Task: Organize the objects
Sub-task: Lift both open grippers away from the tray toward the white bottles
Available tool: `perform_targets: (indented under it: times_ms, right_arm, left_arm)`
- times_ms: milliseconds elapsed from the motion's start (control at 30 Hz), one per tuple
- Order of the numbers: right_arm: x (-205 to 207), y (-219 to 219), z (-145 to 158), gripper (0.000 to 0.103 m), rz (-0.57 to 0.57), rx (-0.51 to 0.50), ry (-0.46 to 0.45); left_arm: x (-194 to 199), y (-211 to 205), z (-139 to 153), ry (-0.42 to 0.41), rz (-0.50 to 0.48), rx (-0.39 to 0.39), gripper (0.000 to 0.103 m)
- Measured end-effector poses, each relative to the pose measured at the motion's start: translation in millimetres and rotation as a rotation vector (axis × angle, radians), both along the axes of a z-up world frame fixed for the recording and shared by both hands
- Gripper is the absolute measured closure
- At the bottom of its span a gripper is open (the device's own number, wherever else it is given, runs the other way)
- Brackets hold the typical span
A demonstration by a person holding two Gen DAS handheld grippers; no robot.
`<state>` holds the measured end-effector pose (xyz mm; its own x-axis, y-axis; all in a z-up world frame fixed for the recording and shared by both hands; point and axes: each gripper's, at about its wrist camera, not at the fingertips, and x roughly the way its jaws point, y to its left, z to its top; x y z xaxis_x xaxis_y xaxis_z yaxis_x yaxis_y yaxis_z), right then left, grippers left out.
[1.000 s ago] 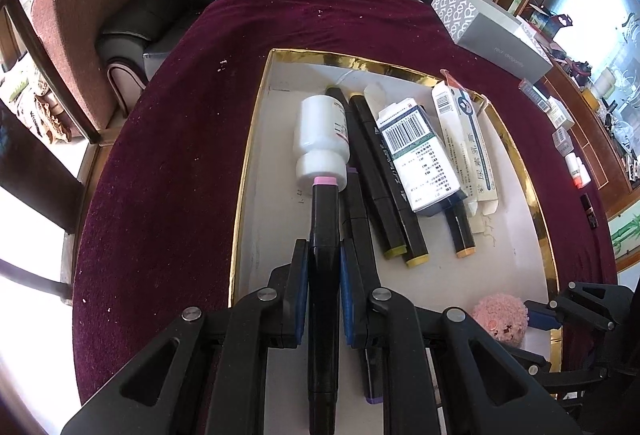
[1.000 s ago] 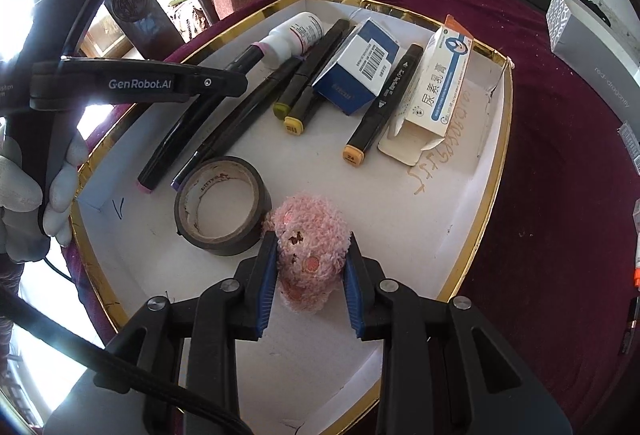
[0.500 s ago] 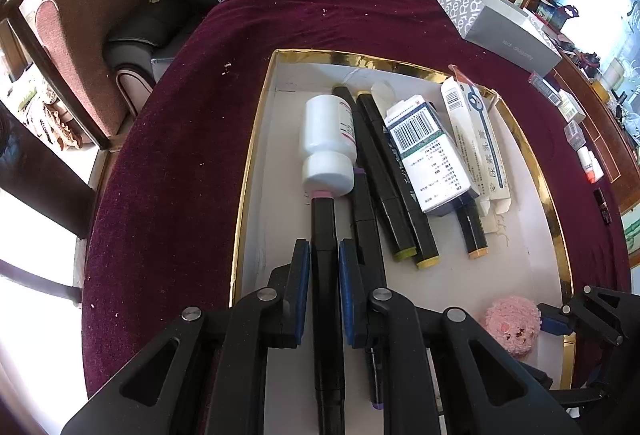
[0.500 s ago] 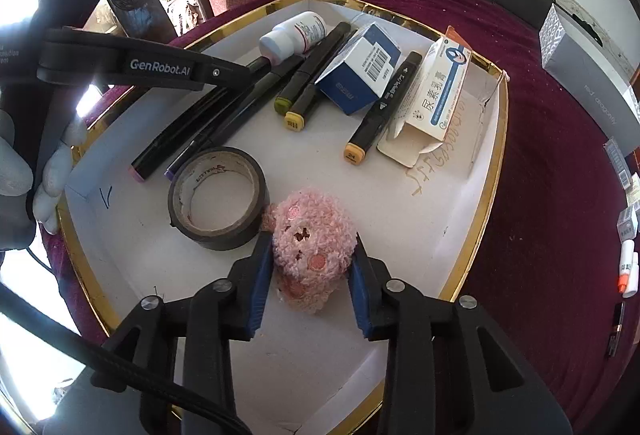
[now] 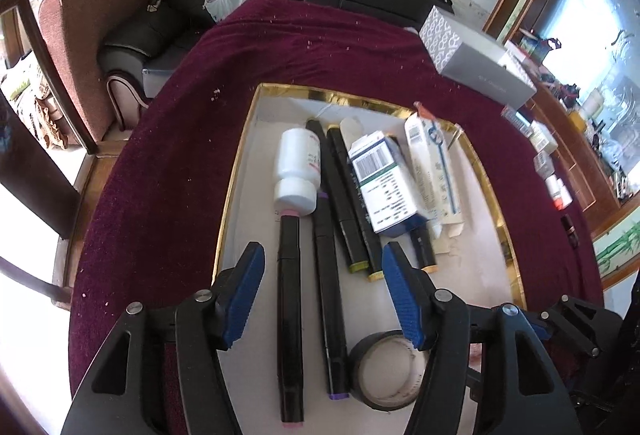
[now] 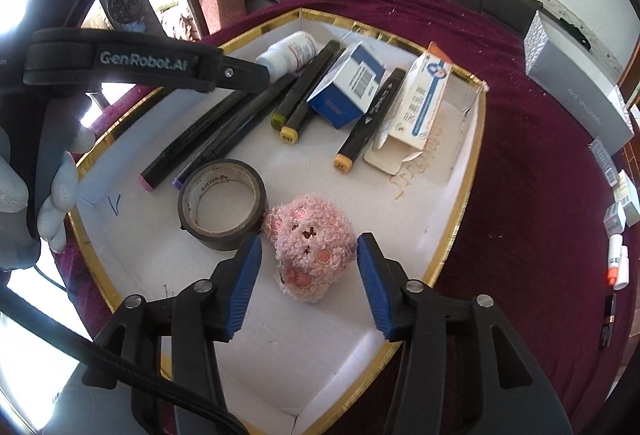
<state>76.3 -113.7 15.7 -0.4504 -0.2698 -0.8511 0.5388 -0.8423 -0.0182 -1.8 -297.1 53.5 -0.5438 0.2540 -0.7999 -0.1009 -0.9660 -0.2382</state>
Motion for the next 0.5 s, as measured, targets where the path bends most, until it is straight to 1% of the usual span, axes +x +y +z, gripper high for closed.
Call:
perform_targets:
  times_ms: [100,267,400,500]
  right_arm:
    - [6.2,4.4,10.2,0.051,-0.004,-0.018,0.027]
    - [20.1,14.0,31.5,0.044,-0.017,-0.04,0.111]
    - [31.8,24.2,46.5,0.041,-0.029,-0.033,0.189]
    - [38.0,35.4,55.3,0.036,-0.05,-0.026,0.238]
  left_arm:
    - [11.7,0.4,16.2,0.039,0.017,0.007,0.048]
    - [30.1,5.9,40.2,0.089,0.022,0.033,0.046]
    - [41.1,14.8,54.9,0.124,0.016,0.048,0.046]
    - [47.3,24.4,65.4,0.148,0.005,0.065,0.046]
